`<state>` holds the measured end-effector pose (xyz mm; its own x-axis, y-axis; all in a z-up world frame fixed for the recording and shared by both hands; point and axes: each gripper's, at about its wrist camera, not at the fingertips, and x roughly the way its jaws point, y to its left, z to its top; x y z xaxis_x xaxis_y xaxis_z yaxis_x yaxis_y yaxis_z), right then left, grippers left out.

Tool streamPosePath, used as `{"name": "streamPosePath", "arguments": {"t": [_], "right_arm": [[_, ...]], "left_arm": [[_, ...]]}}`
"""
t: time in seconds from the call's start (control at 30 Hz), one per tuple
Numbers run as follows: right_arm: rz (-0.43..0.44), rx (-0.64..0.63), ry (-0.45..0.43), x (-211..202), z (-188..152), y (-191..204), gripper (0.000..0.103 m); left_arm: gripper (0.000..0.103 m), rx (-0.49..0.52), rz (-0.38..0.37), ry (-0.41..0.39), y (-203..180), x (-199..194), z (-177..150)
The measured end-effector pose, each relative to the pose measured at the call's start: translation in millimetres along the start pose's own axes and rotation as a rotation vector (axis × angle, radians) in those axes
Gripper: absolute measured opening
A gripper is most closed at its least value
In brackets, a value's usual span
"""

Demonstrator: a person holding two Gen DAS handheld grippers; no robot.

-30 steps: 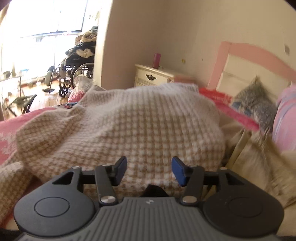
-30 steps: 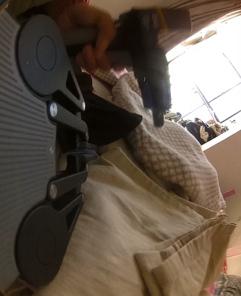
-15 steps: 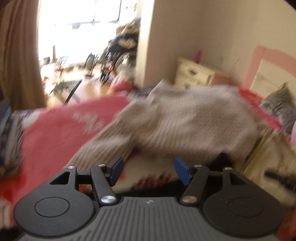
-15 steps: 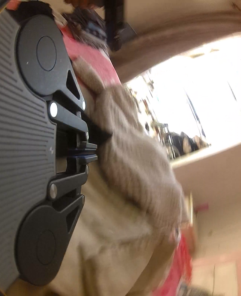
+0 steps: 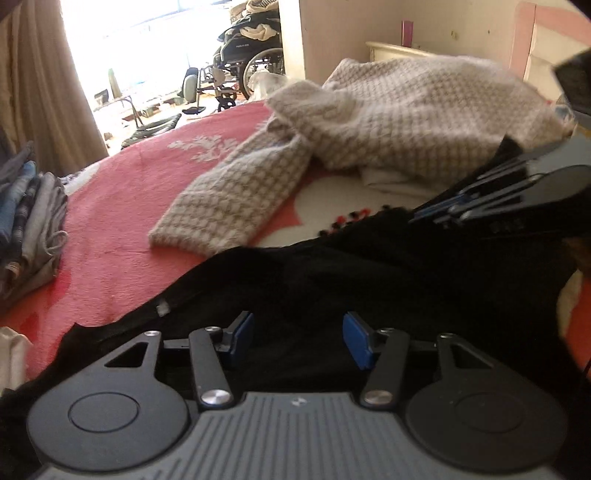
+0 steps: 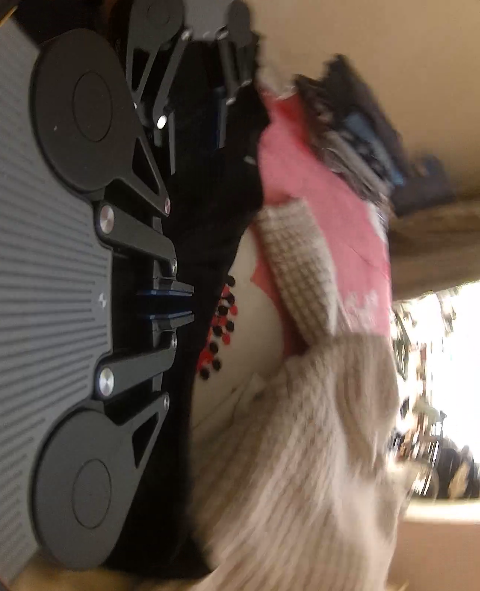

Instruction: Fold clothes

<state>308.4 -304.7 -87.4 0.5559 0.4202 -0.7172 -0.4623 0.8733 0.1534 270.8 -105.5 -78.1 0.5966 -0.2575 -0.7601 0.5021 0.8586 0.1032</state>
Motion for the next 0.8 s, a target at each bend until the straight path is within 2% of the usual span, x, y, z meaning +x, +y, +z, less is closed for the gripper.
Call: {"name": "streamPosePath", "arguments": {"t": [0.13, 0.2, 0.27, 0.33, 0.4, 0.53, 0.63, 0.73, 0.8], "right_arm": [[-0.132, -0.116, 0.105, 35.9, -3.4, -16.2, 0.000], [-0.198, -0.145, 0.079, 36.7, -1.1, -25.4, 0.000], [-0.403, -0.237, 0.058, 40.7, -0.9, -27.1, 0.000], [-0.366, -0.210, 0.042, 37.0, -2.6, -34.7, 0.000], [-0.318, -0.187, -0.026, 19.8, -3.0, -26.7, 0.000], [-0.148, -0.151, -0.160, -13.8, 5.9, -2.0, 0.002], [0.018, -0.159, -0.084, -1.3, 17.6, 11.5, 0.002], [0.029, -0.296, -0.002, 25.3, 14.9, 34.5, 0.003], [-0.035, -0.363, 0.055, 46.9, 8.2, 38.3, 0.000]], "left_arm": [[0.054, -0.021, 0.011, 0.006, 18.1, 3.7, -7.3], [0.055, -0.027, 0.011, 0.012, 26.4, 6.8, -10.3], [0.055, -0.033, 0.000, 0.017, 33.4, 8.4, -13.6], [0.055, -0.043, -0.028, 0.008, 39.9, 6.5, -17.2], [0.055, -0.044, -0.060, -0.005, 45.3, 3.0, -19.7], [0.055, -0.022, -0.112, -0.015, 49.1, -0.6, -22.7], [0.055, 0.021, -0.136, -0.002, 44.5, 1.3, -24.3], [0.055, 0.062, -0.114, 0.016, 38.2, 7.7, -27.5], [0.056, 0.059, -0.098, 0.018, 38.1, 10.5, -29.5]]}}
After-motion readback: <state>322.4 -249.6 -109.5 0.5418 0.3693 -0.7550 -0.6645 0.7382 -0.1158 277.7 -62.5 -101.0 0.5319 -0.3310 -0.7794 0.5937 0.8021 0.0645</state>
